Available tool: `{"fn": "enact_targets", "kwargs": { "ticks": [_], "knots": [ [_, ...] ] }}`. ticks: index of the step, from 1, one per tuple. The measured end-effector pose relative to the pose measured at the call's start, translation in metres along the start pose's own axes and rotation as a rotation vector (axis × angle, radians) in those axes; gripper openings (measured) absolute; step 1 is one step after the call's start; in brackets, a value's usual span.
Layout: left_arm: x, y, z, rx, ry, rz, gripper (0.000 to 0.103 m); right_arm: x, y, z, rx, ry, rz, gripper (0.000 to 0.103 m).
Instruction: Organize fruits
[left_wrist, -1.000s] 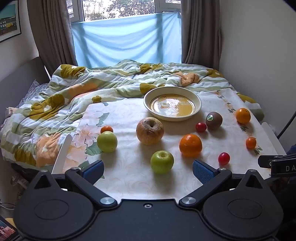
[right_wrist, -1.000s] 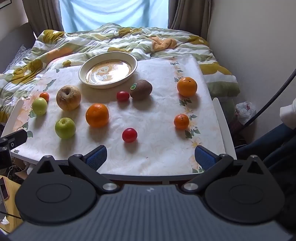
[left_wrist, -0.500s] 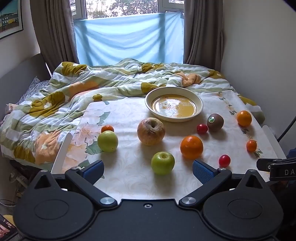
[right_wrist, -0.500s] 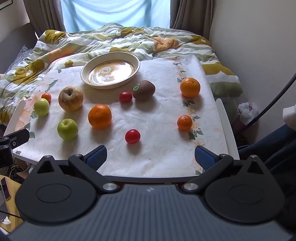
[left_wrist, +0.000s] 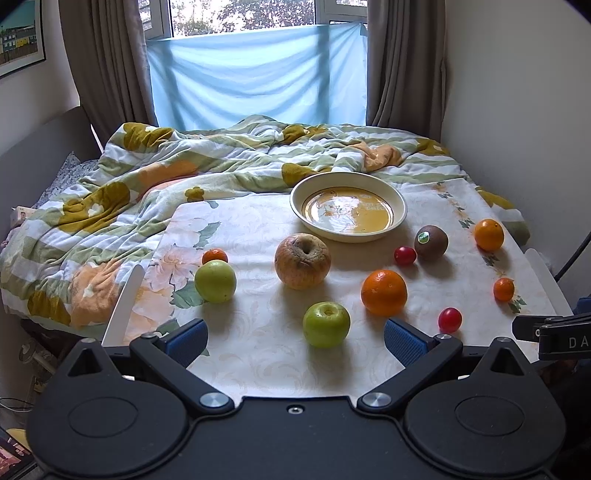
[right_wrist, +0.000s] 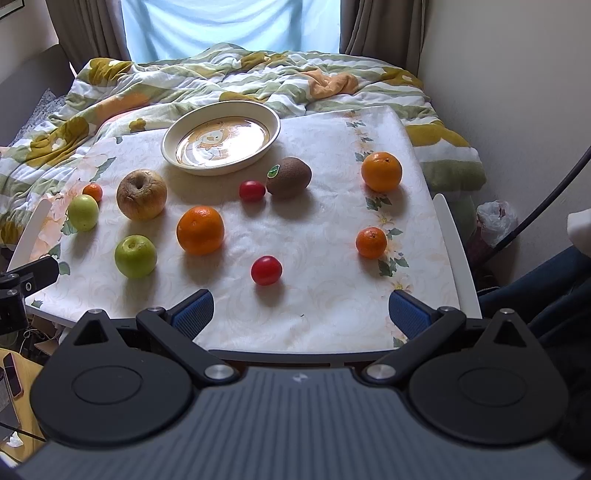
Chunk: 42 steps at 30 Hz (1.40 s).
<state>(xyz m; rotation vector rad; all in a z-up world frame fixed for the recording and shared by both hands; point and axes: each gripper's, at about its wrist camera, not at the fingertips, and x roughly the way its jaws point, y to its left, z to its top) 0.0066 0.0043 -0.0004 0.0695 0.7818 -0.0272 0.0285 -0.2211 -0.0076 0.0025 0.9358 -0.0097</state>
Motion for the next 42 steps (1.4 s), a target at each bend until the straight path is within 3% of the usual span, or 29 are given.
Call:
{"fn": "enact_targets", "kwargs": {
  "ticks": [42],
  "knots": [
    [0.0060,0.0011,0.0028,0.004,0.003,-0.011,0.103,0.0033,0.0026,0.0031,0.005,0.007,0.004,0.103]
  ]
}}
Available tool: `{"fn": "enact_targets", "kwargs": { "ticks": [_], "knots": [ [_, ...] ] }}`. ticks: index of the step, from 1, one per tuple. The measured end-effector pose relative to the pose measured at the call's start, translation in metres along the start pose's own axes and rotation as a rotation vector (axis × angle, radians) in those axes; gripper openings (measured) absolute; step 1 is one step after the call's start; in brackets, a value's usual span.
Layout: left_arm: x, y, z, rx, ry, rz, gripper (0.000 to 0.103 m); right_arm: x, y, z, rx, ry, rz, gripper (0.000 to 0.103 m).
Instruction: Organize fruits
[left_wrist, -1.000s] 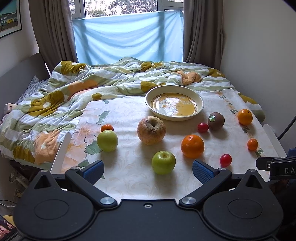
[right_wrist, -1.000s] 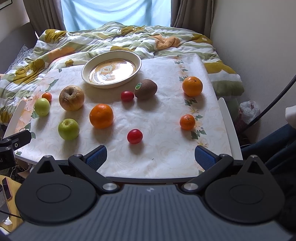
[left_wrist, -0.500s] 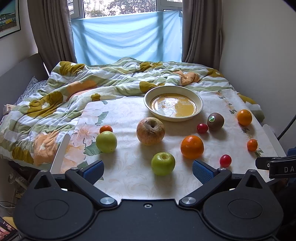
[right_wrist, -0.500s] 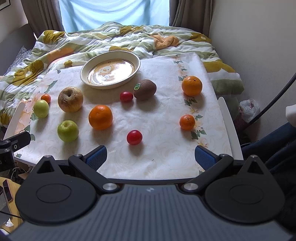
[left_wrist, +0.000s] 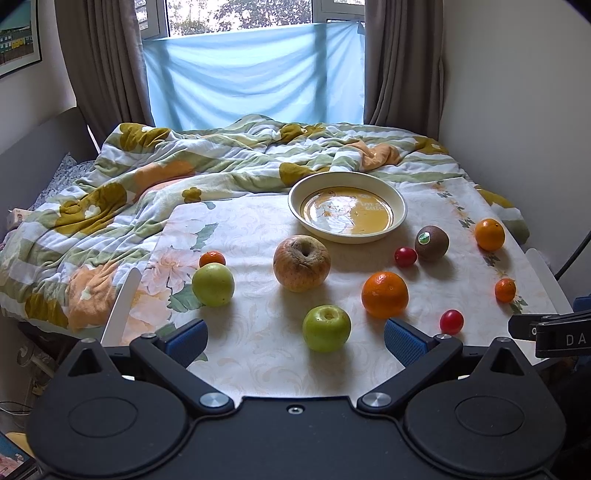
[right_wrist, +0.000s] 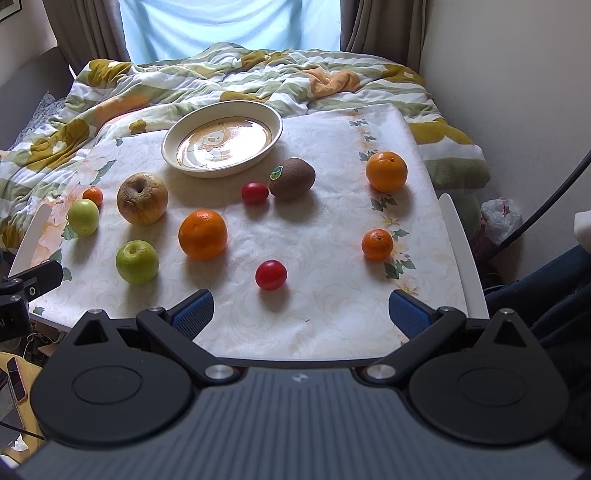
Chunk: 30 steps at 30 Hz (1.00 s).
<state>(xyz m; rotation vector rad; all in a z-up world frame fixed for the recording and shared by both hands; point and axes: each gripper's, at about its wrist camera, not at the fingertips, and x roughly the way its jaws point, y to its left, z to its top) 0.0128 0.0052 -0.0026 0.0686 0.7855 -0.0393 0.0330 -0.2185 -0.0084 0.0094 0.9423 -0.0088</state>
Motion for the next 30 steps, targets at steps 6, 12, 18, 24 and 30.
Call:
{"fn": "enact_targets", "kwargs": {
  "ticks": [6,12,18,24,30],
  "knots": [
    [0.000,0.001,0.001,-0.002,0.000,0.001,0.103,0.000,0.000,0.000,0.001,0.000,0.000,0.103],
    [0.000,0.002,0.002,0.000,-0.002,0.001,0.103,0.000,0.000,0.000,0.002,0.002,0.001,0.103],
    [-0.001,0.002,0.002,-0.001,-0.003,0.001,0.103,0.000,0.000,0.000,0.004,0.002,0.001,0.103],
    [-0.004,0.002,0.002,0.000,-0.007,0.002,0.103,0.000,-0.002,0.000,0.003,0.001,0.003,0.103],
    [-0.005,0.005,0.004,0.003,0.007,-0.010,0.103,-0.002,0.009,0.001,-0.012,0.002,0.003,0.103]
  ]
}}
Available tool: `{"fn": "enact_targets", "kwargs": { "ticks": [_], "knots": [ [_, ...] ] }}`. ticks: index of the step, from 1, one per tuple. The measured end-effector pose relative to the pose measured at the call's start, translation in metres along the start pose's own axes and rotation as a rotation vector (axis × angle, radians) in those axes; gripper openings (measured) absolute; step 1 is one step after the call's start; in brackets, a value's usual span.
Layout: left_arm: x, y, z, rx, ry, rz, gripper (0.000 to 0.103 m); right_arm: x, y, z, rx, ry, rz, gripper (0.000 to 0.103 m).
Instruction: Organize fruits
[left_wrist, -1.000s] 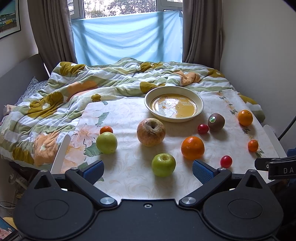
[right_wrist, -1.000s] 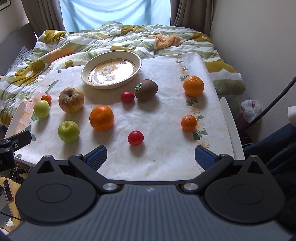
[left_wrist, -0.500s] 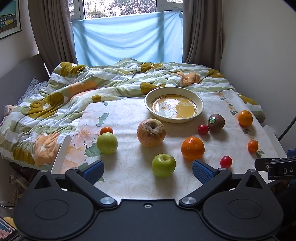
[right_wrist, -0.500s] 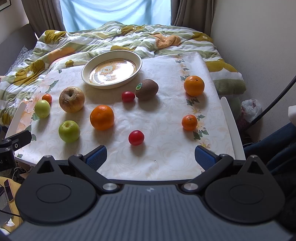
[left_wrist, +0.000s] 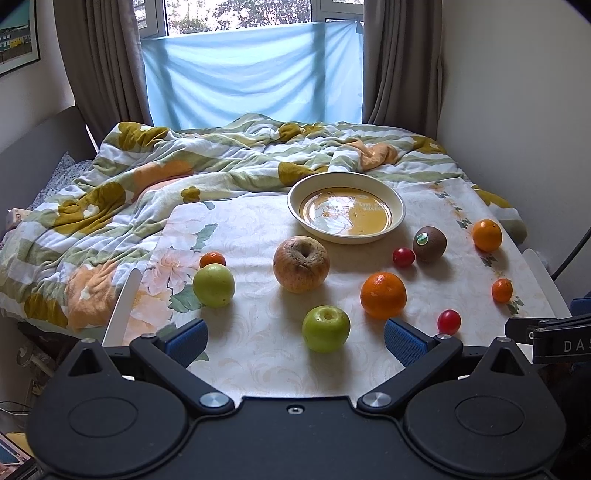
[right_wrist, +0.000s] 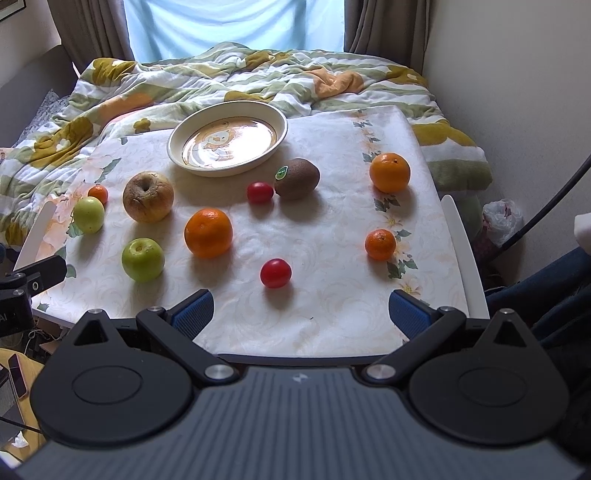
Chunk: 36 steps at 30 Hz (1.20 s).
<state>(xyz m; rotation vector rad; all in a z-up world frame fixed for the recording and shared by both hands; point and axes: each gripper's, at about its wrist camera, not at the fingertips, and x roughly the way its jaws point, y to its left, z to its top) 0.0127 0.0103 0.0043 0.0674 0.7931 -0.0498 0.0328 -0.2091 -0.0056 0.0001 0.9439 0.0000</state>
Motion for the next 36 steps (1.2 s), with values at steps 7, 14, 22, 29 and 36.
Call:
{"fn": "enact_targets", "kwargs": {
  "ticks": [7,14,22,29,36],
  "knots": [
    [0.024,0.005,0.001,0.028,0.024,-0.011,0.103,0.013,0.002,0.000,0.029,0.019,0.031,0.103],
    [0.063,0.001,-0.013,0.084,0.037,-0.029,0.103,0.045,-0.004,-0.004,0.031,0.007,0.054,0.103],
    [0.107,-0.011,-0.027,0.083,0.050,-0.029,0.101,0.087,-0.002,-0.012,-0.030,-0.037,0.093,0.103],
    [0.132,-0.026,-0.027,0.085,0.052,-0.014,0.089,0.114,-0.003,-0.015,-0.065,-0.032,0.136,0.103],
    [0.141,-0.034,-0.027,0.063,0.042,-0.005,0.078,0.126,-0.005,-0.015,-0.107,-0.045,0.171,0.095]
  ]
}}
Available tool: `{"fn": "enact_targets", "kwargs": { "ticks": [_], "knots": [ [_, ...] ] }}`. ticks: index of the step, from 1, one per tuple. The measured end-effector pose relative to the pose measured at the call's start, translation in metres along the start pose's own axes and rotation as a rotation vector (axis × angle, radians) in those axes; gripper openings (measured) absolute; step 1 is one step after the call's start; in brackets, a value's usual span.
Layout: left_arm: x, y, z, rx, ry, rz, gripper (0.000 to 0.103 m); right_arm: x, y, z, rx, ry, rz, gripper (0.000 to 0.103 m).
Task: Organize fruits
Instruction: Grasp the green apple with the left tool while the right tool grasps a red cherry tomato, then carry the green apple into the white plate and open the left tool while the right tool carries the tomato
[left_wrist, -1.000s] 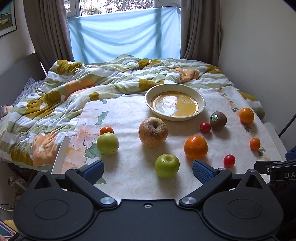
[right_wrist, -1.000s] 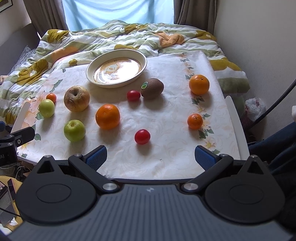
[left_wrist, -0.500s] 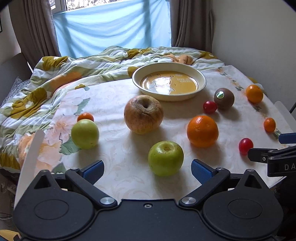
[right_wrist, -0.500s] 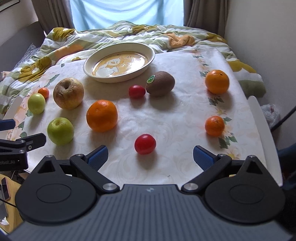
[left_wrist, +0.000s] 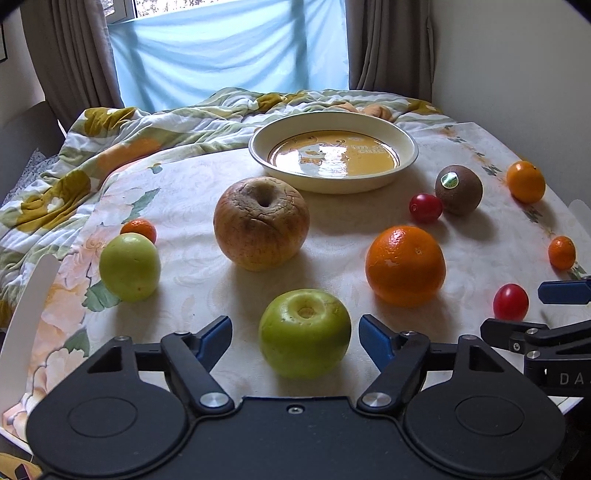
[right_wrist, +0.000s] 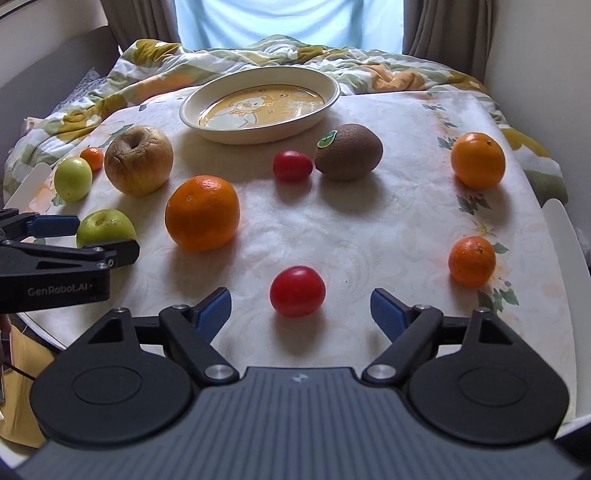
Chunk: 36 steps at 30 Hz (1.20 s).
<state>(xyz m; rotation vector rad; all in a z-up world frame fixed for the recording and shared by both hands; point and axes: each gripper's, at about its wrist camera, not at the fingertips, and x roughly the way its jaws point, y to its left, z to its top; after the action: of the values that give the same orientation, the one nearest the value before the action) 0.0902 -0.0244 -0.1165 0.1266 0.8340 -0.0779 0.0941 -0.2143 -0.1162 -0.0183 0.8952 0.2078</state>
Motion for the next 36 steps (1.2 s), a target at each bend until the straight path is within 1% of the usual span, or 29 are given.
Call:
{"fn": "enact_targets", "kwargs": {
  "ticks": [2,3,4,8,13,15,16,17,28,33,36],
  "knots": [
    [0.001,-0.001,-0.001,-0.003,0.002,0.001,0.076,0.001,0.000,0.000,-0.011,-0.007,0.008,0.092],
    [0.002,-0.003,-0.002,-0.004,0.002,-0.001,0.072,0.001,0.000,-0.001,-0.017,-0.011,0.009,0.091],
    [0.003,-0.003,-0.003,-0.004,0.005,-0.004,0.058,0.002,0.000,-0.001,-0.024,-0.014,0.009,0.088],
    [0.002,-0.003,-0.005,-0.019,0.007,-0.003,0.057,0.004,-0.001,0.000,-0.032,-0.013,0.017,0.074],
    [0.001,-0.002,-0.005,-0.024,0.008,-0.005,0.057,0.003,0.000,0.001,-0.050,-0.018,0.019,0.066],
    [0.001,-0.002,-0.005,-0.025,0.008,-0.005,0.057,0.003,0.000,0.002,-0.051,-0.021,0.022,0.061],
    [0.000,-0.002,-0.005,-0.028,0.008,-0.005,0.057,0.004,0.000,0.002,-0.051,-0.021,0.024,0.052],
    [0.000,-0.002,-0.006,-0.031,0.008,-0.005,0.057,0.005,0.001,0.003,-0.054,-0.017,0.026,0.048],
    [-0.007,-0.001,-0.003,-0.050,0.014,0.001,0.057,0.004,0.005,0.009,-0.069,-0.030,0.047,0.048],
    [-0.021,-0.003,0.006,-0.063,0.018,0.008,0.057,-0.004,0.003,0.017,-0.073,-0.038,0.061,0.048],
    [-0.036,-0.005,0.015,-0.069,0.007,0.022,0.057,-0.012,0.002,0.024,-0.076,-0.041,0.070,0.048]
  ]
}}
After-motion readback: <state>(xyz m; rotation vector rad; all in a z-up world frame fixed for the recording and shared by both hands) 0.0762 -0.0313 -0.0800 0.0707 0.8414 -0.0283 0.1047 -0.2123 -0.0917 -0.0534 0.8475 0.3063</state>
